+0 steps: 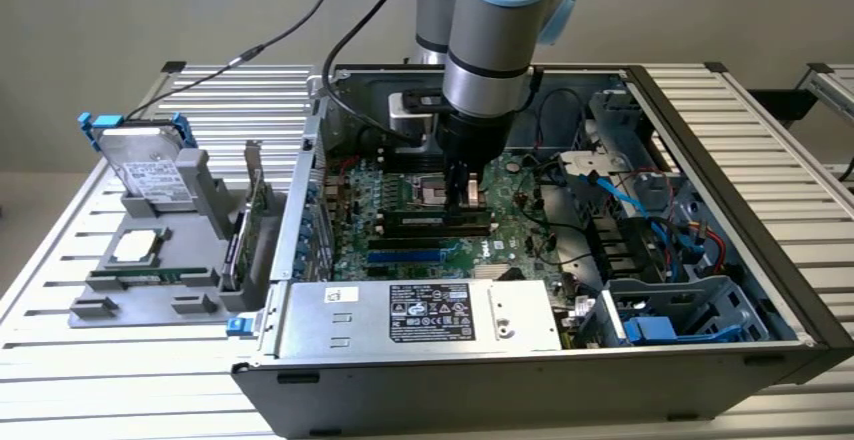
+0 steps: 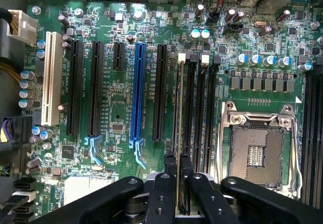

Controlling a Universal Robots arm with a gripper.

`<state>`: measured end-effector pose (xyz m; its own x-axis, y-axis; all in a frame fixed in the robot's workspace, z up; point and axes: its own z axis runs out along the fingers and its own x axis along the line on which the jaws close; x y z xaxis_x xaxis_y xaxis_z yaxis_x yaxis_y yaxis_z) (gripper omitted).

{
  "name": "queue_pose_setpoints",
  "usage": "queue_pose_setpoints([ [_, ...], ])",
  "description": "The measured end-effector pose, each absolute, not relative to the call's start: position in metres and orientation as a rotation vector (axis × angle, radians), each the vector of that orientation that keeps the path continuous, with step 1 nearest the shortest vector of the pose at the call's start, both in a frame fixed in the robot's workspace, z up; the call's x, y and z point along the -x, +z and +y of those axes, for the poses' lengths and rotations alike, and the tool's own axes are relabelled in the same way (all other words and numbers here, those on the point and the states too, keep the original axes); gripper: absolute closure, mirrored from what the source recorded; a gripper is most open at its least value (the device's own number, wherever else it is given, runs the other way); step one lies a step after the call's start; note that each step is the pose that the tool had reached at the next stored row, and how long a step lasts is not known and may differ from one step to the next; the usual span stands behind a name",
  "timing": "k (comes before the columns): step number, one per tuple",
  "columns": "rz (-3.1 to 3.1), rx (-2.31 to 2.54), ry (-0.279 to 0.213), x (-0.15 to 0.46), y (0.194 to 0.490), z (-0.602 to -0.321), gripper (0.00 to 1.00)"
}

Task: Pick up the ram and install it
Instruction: 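Insert the ram into the slot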

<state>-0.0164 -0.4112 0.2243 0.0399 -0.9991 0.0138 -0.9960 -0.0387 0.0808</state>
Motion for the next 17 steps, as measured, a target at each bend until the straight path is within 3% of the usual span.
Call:
queue_pose_setpoints([
  [17,-2.134,-2.206,-0.065,0.0168,0.2215,-0.4092,0.85],
])
